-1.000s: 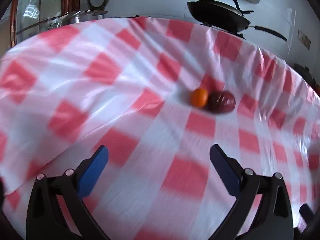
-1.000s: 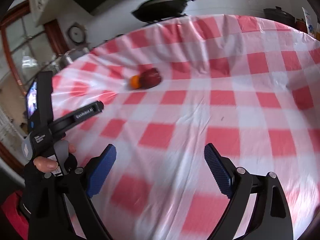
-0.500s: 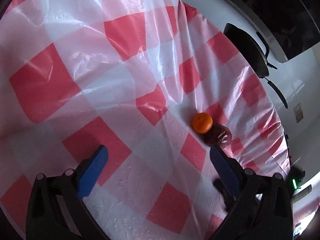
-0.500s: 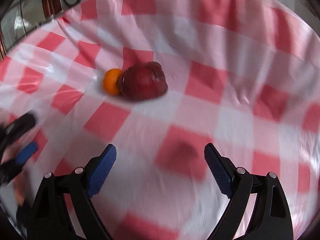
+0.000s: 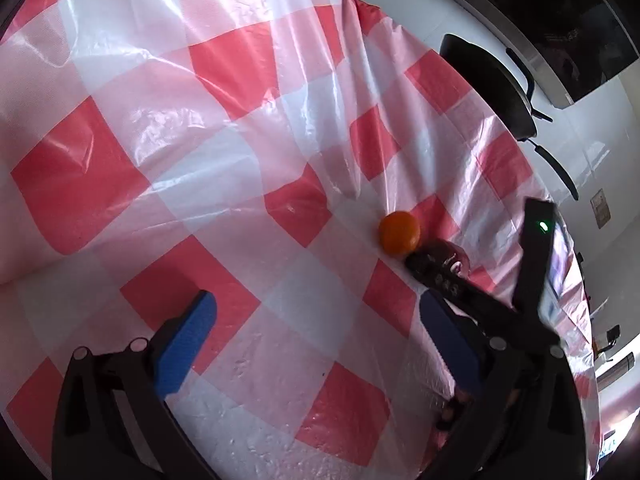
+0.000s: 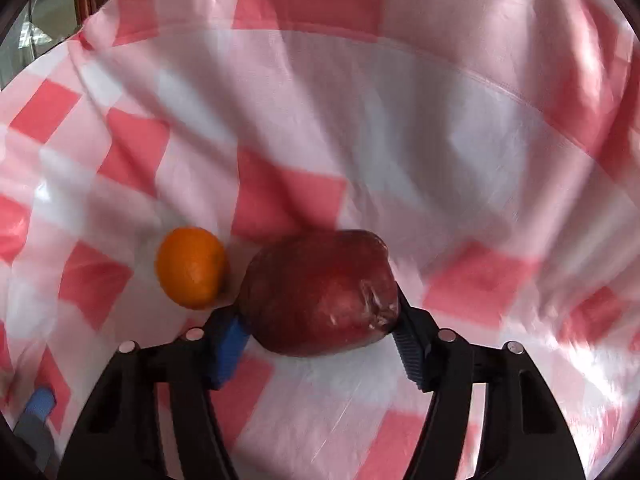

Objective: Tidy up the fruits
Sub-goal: 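Grasp the red apple with the right tool while the left tool grasps the tangerine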

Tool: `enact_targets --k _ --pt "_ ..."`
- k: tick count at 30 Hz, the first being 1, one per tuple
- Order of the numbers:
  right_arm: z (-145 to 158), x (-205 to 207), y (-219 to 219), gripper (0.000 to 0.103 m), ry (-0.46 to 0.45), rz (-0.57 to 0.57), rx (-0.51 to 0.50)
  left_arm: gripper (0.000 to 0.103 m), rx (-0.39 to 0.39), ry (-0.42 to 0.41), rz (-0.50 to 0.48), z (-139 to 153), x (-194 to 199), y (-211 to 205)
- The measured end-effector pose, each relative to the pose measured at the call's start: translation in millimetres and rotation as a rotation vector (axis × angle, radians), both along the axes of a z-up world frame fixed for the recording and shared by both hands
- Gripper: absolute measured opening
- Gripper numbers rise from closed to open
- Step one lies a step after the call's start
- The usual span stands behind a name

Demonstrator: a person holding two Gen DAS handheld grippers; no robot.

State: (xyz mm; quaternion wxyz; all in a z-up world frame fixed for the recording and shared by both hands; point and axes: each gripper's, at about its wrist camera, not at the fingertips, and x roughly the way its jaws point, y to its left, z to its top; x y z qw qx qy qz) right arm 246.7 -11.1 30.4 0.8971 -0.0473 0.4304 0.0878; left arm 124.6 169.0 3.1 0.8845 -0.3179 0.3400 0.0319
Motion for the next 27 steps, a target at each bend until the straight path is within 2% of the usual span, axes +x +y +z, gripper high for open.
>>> enact_targets --k 3,7,9,10,11,13,16,18,20,21,25,27 --pt "4.1 -35.4 -36.6 0.062 -0.006 -0.052 0.190 0.101 0.004 0.002 -0.005 -0.2 0.8 -1.5" --pt "9.5 -74.3 -90.4 0.062 -0.076 -0.175 0.337 0.101 0.048 0.024 -0.046 1.6 4.6 -10.8" --pt "6.4 -83.5 -116.5 0.062 -0.091 -0.242 0.422 0.101 0.102 0.024 -0.081 4.7 6.1 -21.7" --pt "3.4 -87.6 -134.2 0.062 -0.099 -0.281 0.509 0.101 0.140 0.023 -0.097 6.7 7.5 -28.6" --pt "1.4 -89.5 -143.7 0.062 -0.103 -0.307 0.554 0.101 0.174 0.032 -0.119 7.8 11.2 -35.7" --pt "-0.3 -88.0 -148.7 0.062 -0.095 -0.327 0.572 0.101 0.214 0.044 -0.147 9.4 20.8 -45.1" --pt "8.2 -83.4 -133.6 0.062 -0.112 -0.271 0.525 0.101 0.296 0.043 -0.145 14.5 45.6 -53.3" --pt "10.8 -80.5 -123.7 0.062 -0.121 -0.237 0.536 0.101 0.328 0.061 -0.148 14.7 68.8 -53.5" --pt "8.6 -78.7 -125.0 0.062 -0.114 -0.259 0.539 0.096 0.322 0.074 -0.156 9.9 85.0 -50.9" --pt "8.9 -79.0 -124.9 0.062 -0.118 -0.257 0.543 0.090 0.323 0.079 -0.156 8.1 91.3 -48.9" --pt "6.1 -79.3 -127.6 0.062 -0.112 -0.244 0.540 0.069 0.364 0.132 -0.229 0.0 116.8 -54.0" --pt "6.7 -77.8 -126.5 0.062 -0.111 -0.242 0.540 0.065 0.411 0.144 -0.256 -0.5 118.7 -61.1"
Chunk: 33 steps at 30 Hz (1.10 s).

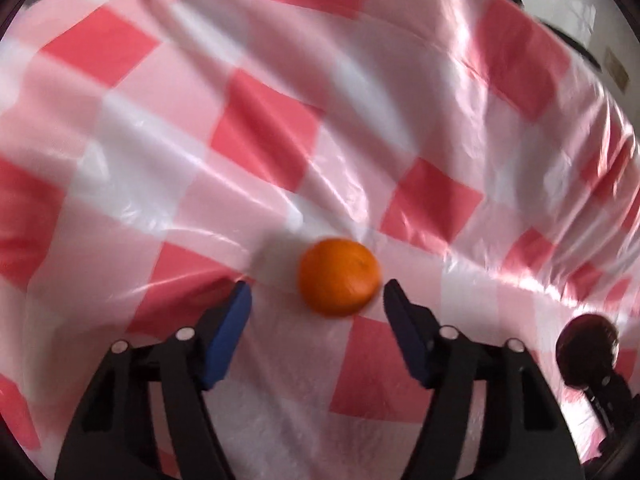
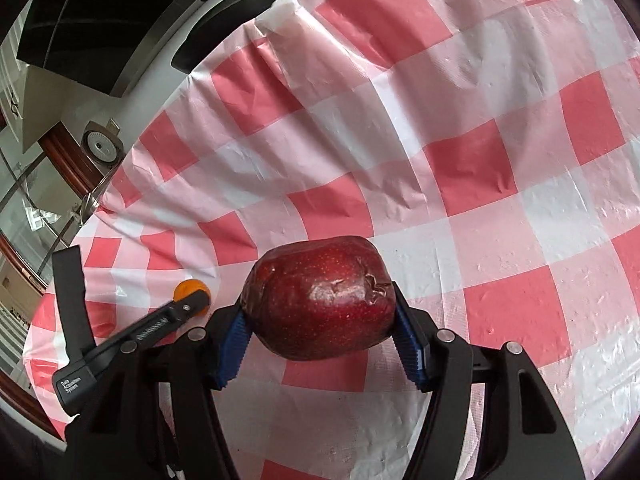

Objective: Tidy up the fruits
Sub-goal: 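Grasp the red apple with the right tool while the left tool grasps the tangerine, then carry the red apple and tangerine over the white box with both tools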

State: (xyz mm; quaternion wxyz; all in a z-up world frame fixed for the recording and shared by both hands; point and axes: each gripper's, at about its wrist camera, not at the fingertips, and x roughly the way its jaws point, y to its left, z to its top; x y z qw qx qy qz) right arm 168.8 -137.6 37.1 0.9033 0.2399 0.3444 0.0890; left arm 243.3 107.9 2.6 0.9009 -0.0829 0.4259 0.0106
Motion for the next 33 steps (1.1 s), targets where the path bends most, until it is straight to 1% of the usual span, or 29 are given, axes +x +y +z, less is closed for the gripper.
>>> enact_targets --k 1,2,3,6,8,9,10,11,12,14,15,16,17,19,21,24,26,29,33 --pt "0.1 0.2 0.5 0.062 0.001 0.001 -0.002 0.047 0.006 0.000 -0.015 0.2 -0.3 -2.2" --pt "-0.1 1.0 1.3 0.062 0.002 0.002 -0.003 0.041 0.015 -0.001 -0.022 0.5 -0.7 -3.0" --pt "-0.2 1.6 1.5 0.062 0.003 0.002 -0.003 0.036 0.008 -0.001 -0.028 0.5 -0.8 -2.3" --pt "0.1 0.1 0.3 0.062 0.002 0.001 -0.003 0.036 -0.047 -0.012 -0.030 0.6 -2.6 7.8" --pt "0.2 3.1 3.5 0.062 0.003 0.001 -0.003 0.037 -0.078 -0.017 -0.031 0.4 -3.1 14.5" --pt "0.2 2.9 3.1 0.062 0.003 0.001 -0.003 0.046 -0.092 -0.019 -0.043 0.6 -3.0 15.6" --pt "0.2 2.9 3.2 0.062 0.003 0.000 -0.004 0.062 -0.102 -0.021 -0.057 0.9 -3.7 17.8" --pt "0.1 3.1 2.9 0.062 0.003 0.001 -0.004 0.071 -0.096 -0.019 -0.057 0.2 -5.1 17.8" --pt "-0.1 3.0 2.8 0.062 0.003 0.002 -0.004 0.079 -0.074 -0.022 -0.036 1.1 -4.6 17.3" --pt "-0.2 2.8 2.6 0.062 0.004 0.003 -0.004 0.078 -0.066 -0.024 -0.025 1.2 -1.8 17.6" --pt "-0.2 2.9 2.8 0.062 0.004 0.004 -0.005 0.068 -0.050 -0.014 -0.027 -0.3 -0.9 17.4" --pt "-0.2 3.1 3.0 0.062 0.006 0.004 -0.005 0.048 -0.034 -0.012 -0.023 0.3 -1.4 16.6" --pt "-0.4 3.1 2.8 0.062 0.006 0.004 -0.005 0.044 -0.024 -0.009 -0.024 1.0 0.4 14.4" --pt "-0.8 3.2 2.6 0.062 0.008 0.005 -0.005 0.043 -0.013 -0.008 -0.031 2.6 -4.6 14.6" --pt "-0.7 3.2 2.3 0.062 0.007 0.004 -0.004 0.043 -0.029 -0.012 -0.037 3.9 -7.8 17.9" --pt "-0.9 3.8 2.8 0.062 0.010 0.005 -0.007 0.043 -0.032 -0.020 -0.024 6.8 -14.4 22.5" --pt "-0.8 3.8 2.7 0.062 0.012 0.006 -0.007 0.043 -0.012 -0.035 -0.009 10.7 -22.1 22.9" --pt "-1.1 3.9 2.0 0.062 0.018 -0.001 -0.008 0.043 0.061 -0.074 0.016 19.9 -44.5 18.3" --pt "-1.6 4.8 2.3 0.062 0.027 -0.002 -0.011 0.043 0.070 -0.094 0.041 26.0 -82.7 14.9"
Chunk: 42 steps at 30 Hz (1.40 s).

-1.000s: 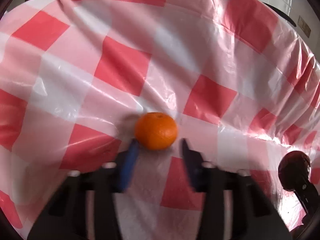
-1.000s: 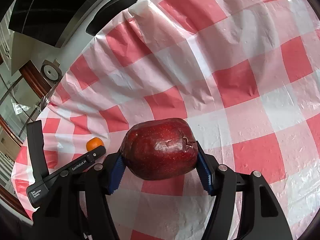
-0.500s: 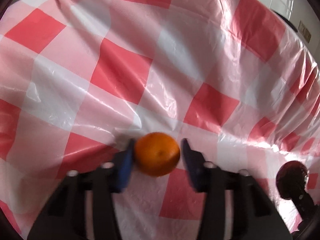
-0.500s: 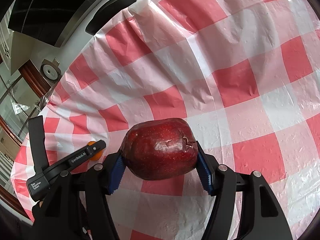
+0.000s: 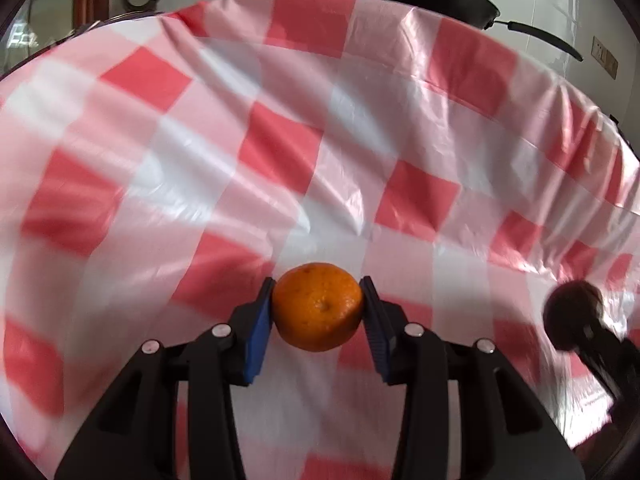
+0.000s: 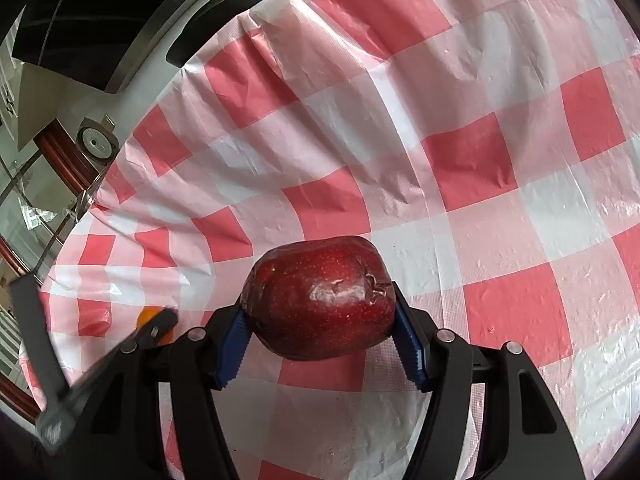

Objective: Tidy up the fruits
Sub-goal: 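Carry the red apple and tangerine over the white box with both tools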

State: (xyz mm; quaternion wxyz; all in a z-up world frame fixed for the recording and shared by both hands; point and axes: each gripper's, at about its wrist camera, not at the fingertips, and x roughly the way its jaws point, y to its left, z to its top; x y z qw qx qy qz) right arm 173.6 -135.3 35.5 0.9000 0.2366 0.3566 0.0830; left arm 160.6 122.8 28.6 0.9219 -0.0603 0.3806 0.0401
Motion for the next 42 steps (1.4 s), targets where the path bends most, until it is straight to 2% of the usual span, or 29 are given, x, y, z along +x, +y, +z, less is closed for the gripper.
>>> enact_targets --k 6,10,13,15,18,23,27,30,38,42 --pt "-0.5 0.2 -1.3 0.062 -0.003 -0.010 0.009 0.043 -0.004 -0.021 0.021 1.1 -62.8 -9.3" --pt "-0.2 -2.1 -1.3 0.062 -0.010 0.006 0.016 0.043 -0.021 -0.038 0.029 7.8 -86.7 -21.7" --pt "-3.1 -11.3 -4.8 0.062 0.026 0.023 0.064 0.043 -0.047 -0.045 0.045 6.2 -102.5 -15.2" --pt "-6.6 -28.2 -6.8 0.062 0.058 -0.010 0.075 0.043 -0.074 -0.054 0.055 3.9 -114.8 -14.9" --pt "-4.8 -66.1 -2.8 0.062 0.034 -0.028 0.095 0.043 -0.112 -0.084 0.081 2.9 -122.6 -12.4" --pt "-1.6 -134.2 22.7 0.062 0.011 0.030 0.075 0.043 -0.147 -0.105 0.097 5.0 -156.8 -1.1" --pt "-3.1 -171.6 36.7 0.062 0.026 0.067 0.088 0.043 -0.162 -0.105 0.117 -0.1 -193.1 14.4" --pt "-4.7 -195.6 52.0 0.062 0.051 0.125 0.063 0.043 -0.254 -0.079 0.135 -8.4 -211.4 34.7" --pt "-0.1 -236.6 89.2 0.062 0.032 0.259 -0.019 0.043 -0.264 -0.103 0.157 -7.5 -257.2 74.5" --pt "4.1 -260.7 117.4 0.062 0.002 0.355 -0.067 0.043 -0.243 -0.119 0.168 -6.3 -283.2 89.8"
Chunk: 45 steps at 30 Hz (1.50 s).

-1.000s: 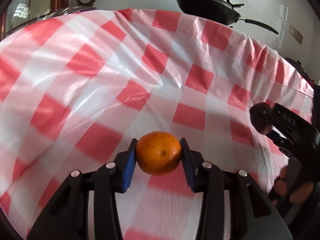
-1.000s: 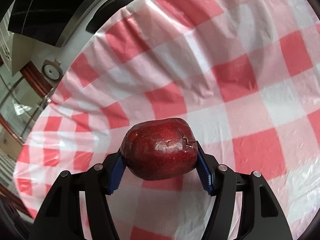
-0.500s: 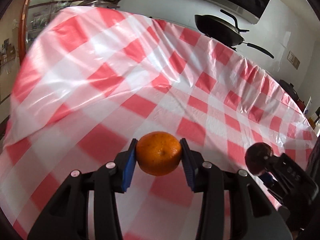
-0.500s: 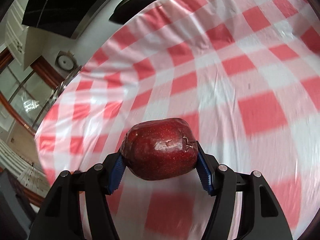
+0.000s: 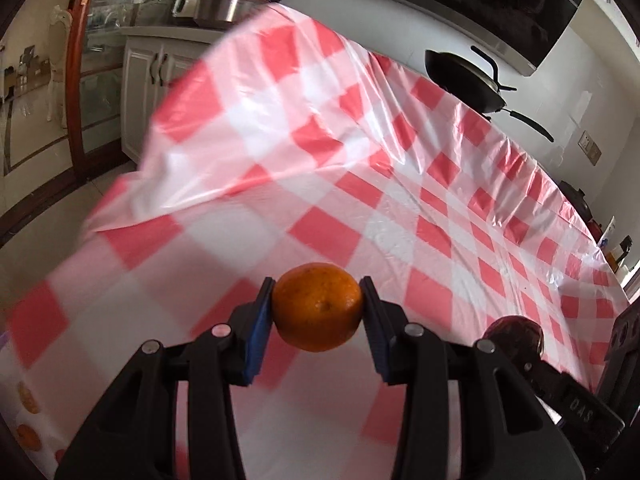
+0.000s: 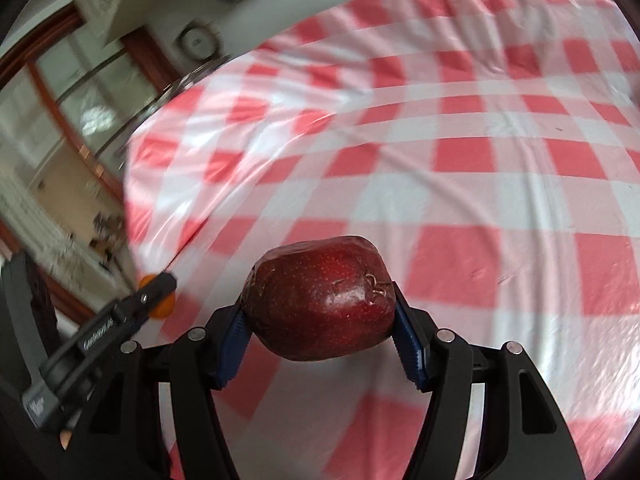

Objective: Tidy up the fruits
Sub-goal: 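Carry the red apple and tangerine over the white box with both tools, then open both tools to drop the apple and tangerine into the box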

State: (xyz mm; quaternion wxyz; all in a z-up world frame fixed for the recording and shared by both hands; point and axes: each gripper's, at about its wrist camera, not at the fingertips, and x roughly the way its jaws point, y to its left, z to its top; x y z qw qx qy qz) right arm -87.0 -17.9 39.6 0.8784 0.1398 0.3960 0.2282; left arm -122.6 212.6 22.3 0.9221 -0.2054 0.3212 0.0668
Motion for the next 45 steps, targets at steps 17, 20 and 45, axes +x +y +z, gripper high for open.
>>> enact_targets --k 17,20,45 --pt "8.5 -154.1 167.6 0.062 -0.268 0.695 -0.192 0.043 0.143 0.046 0.282 -18.3 -185.3 109.1" --pt "-5.5 -190.3 195.4 0.062 -0.306 0.837 -0.264 0.043 0.159 0.087 0.338 -30.9 -203.8 128.0" --pt "-143.5 -239.0 275.1 0.064 -0.077 1.111 -0.696 0.057 0.060 0.492 0.448 -157.6 -220.8 189.7"
